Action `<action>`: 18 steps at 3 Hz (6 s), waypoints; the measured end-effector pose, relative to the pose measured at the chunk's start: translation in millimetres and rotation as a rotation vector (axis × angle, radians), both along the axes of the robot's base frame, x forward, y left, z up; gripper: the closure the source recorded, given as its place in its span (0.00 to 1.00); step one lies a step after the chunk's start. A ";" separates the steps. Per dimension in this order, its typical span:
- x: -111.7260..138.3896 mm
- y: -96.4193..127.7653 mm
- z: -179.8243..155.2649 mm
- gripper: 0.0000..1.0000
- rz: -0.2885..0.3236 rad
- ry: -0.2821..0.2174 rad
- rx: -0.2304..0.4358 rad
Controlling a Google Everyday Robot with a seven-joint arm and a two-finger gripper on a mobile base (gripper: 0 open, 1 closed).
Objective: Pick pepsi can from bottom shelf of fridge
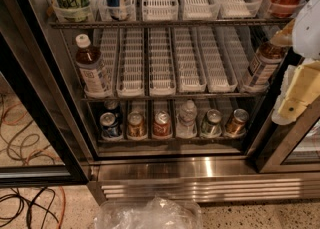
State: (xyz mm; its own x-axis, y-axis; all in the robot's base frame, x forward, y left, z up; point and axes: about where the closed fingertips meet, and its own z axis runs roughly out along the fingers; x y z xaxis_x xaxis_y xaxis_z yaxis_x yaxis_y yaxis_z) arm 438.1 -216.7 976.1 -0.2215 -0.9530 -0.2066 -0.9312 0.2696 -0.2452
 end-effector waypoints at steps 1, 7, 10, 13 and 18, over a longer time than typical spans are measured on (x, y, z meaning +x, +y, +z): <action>0.0 0.0 0.0 0.00 0.000 0.000 0.000; 12.2 85.3 -200.8 0.00 0.114 -0.158 0.254; -9.7 170.2 -282.2 0.00 0.050 -0.208 0.518; -34.7 277.1 -391.4 0.00 -0.017 -0.231 0.722; 14.0 286.0 -404.4 0.00 0.076 -0.562 0.811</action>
Offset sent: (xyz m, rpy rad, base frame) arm 0.0048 0.0114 -0.0340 0.1798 -0.1528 0.0030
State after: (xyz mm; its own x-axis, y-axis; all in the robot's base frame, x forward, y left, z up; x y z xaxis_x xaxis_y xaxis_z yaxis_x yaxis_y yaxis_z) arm 452.1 69.4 571.7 0.1653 -0.4836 -0.8595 -0.7577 0.4956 -0.4246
